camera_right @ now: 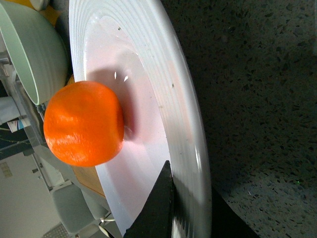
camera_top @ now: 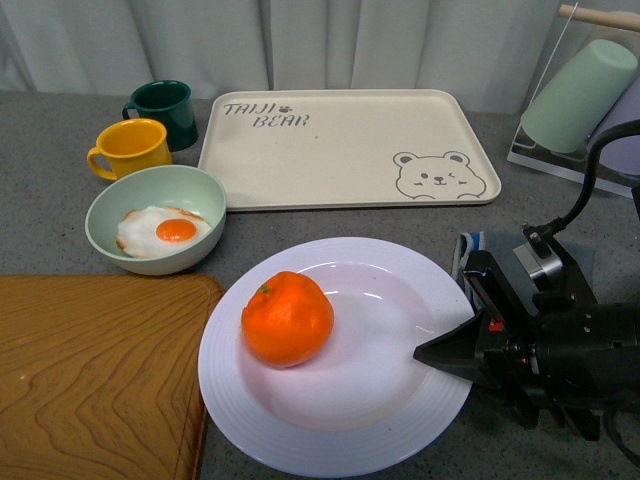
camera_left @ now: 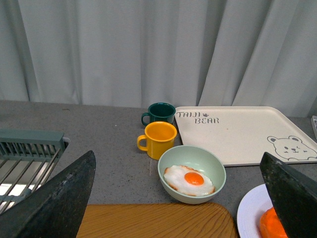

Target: Place orange and plate with both arms

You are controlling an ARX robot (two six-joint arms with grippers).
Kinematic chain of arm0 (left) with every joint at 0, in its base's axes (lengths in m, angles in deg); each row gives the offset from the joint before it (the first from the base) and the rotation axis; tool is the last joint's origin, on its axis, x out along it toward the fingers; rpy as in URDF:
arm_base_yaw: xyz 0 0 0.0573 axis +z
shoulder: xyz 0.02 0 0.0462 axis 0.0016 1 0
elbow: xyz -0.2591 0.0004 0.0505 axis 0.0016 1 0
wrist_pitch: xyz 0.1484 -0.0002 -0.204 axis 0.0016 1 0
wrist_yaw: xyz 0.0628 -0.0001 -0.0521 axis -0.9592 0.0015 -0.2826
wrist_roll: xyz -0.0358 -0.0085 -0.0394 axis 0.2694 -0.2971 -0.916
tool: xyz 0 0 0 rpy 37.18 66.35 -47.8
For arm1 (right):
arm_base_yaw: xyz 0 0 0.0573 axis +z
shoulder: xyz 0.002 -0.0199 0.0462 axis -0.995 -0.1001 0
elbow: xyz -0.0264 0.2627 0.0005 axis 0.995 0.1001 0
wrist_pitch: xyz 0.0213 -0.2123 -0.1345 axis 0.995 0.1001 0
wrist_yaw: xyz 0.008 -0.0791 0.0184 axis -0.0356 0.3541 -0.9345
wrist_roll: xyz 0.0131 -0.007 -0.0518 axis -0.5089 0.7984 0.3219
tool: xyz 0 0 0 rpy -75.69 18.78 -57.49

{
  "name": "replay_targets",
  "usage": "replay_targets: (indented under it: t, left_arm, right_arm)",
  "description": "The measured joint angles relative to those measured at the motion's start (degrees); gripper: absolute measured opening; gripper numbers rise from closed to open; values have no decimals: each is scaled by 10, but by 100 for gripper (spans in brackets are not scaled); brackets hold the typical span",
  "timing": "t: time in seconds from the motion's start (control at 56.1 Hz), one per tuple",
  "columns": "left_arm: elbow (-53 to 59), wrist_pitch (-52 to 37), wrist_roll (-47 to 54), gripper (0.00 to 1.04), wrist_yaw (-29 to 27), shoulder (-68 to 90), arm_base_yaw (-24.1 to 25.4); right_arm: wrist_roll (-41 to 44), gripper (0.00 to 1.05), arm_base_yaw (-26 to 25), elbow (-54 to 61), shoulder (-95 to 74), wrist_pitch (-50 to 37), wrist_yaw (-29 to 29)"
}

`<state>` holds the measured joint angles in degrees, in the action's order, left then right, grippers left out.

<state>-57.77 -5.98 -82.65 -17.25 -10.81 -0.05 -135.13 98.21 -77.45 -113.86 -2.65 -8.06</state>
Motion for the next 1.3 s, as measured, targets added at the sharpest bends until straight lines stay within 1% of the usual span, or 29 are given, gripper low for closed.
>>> replay_targets:
  t: [0.249,0.321,0.552,0.766,1.051,1.158,1.301]
  left_arm:
    - [0,0,0,98,0,0,0]
    - [0,0,0,98,0,0,0]
    - [0,0,0,98,0,0,0]
    - [0,0,0,98,0,0,0]
    - [0,0,0,98,0,0,0]
    - [0,0,0,98,0,0,0]
    - [0,0,0,98,0,0,0]
  right_arm:
    - [-17,3,-17,33,1,-111,10]
    - [-30,3,-29,36,2,-140,-2]
    - [-42,3,-40,11,8,-154,-21]
    - [-53,3,-51,-79,-34,-136,-38]
    - [-66,3,-66,-238,-115,-71,-43]
    - [-66,3,-67,-339,-159,-10,-47]
    - [-63,3,-66,-436,-207,56,-49]
